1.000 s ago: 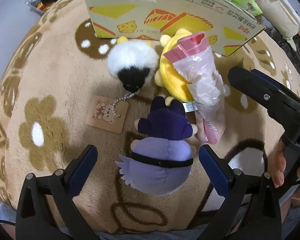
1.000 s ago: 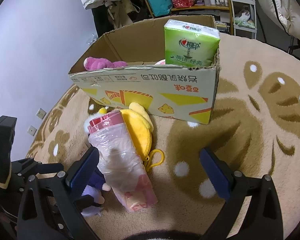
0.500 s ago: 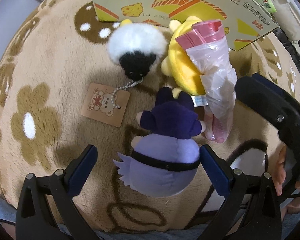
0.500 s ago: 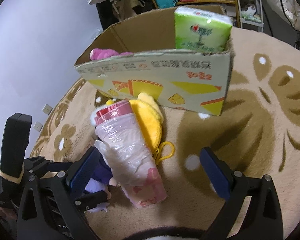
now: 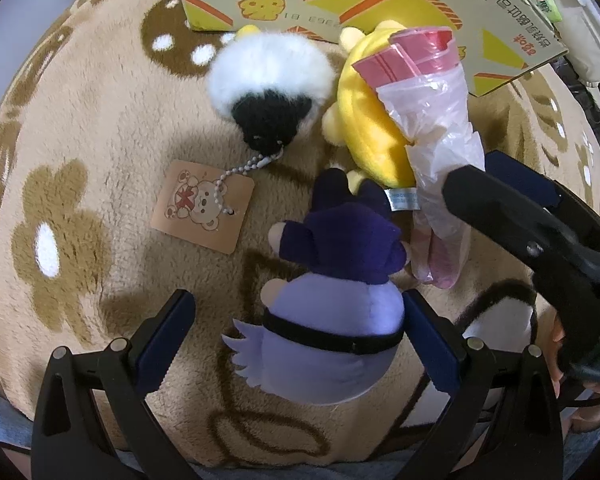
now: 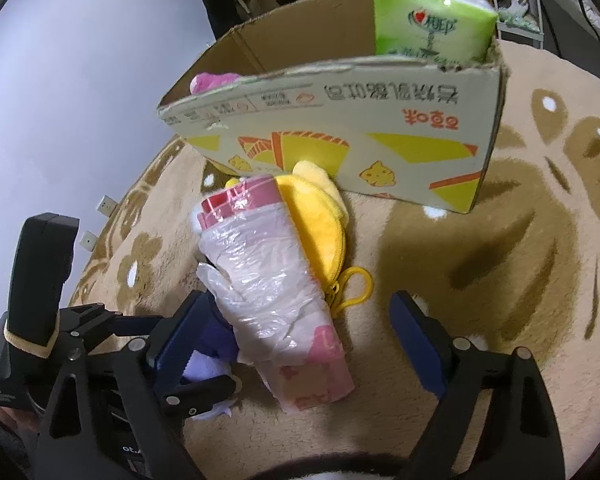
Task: Organize soft objects
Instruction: 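Lower both tools to the pile, grasp the purple plush with left while right grasps the pink wrapped roll, then carry the purple plush and pink roll into the box with both tools and release, then withdraw both open tools from the box toward the remaining items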
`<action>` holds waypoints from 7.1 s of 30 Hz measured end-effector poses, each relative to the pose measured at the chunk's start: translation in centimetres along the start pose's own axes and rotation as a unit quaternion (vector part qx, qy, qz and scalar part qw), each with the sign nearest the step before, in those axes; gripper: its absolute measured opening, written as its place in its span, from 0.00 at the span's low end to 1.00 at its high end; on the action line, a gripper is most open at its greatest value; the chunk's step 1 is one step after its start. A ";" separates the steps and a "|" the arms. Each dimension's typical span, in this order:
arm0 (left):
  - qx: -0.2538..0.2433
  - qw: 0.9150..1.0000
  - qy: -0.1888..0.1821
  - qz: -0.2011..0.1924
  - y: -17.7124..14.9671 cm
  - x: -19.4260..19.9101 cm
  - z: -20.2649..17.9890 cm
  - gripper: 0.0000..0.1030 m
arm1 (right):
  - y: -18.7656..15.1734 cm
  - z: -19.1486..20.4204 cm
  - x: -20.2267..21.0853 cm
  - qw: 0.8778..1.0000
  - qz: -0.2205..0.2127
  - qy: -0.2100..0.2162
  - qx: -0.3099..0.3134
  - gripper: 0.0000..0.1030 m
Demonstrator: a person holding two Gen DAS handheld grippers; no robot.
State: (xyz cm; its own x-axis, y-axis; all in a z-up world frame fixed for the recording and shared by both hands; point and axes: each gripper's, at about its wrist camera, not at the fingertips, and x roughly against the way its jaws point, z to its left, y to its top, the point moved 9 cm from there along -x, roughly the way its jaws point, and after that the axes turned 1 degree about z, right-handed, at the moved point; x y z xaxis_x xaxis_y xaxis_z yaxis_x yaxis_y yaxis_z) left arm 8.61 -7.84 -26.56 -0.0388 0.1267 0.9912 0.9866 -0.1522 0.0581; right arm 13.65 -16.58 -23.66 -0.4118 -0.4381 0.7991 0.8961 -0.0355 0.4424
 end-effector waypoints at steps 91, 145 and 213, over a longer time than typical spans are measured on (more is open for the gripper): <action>-0.007 0.936 0.093 -0.338 3.7 17.8 0.9 0.55 | 1.1 -1.1 12.0 0.985 -0.161 -0.033 -0.048 0.18; -0.032 0.952 0.061 -0.299 19.4 14.2 -1.7 0.60 | 13.3 -1.8 7.3 0.992 -0.109 -0.036 -0.045 0.22; 0.017 0.968 0.056 -0.246 6.1 15.0 4.0 1.00 | 2.0 1.2 9.1 0.988 -0.128 -0.089 -0.005 1.00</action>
State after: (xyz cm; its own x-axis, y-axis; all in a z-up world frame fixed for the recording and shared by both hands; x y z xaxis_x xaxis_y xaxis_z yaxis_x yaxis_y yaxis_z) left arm 14.70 -2.92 -11.86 -0.5194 0.0679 0.8518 0.8494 -0.0679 0.5234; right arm 11.52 -19.61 -14.97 -0.6466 -0.2486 0.7212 0.7604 -0.1336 0.6356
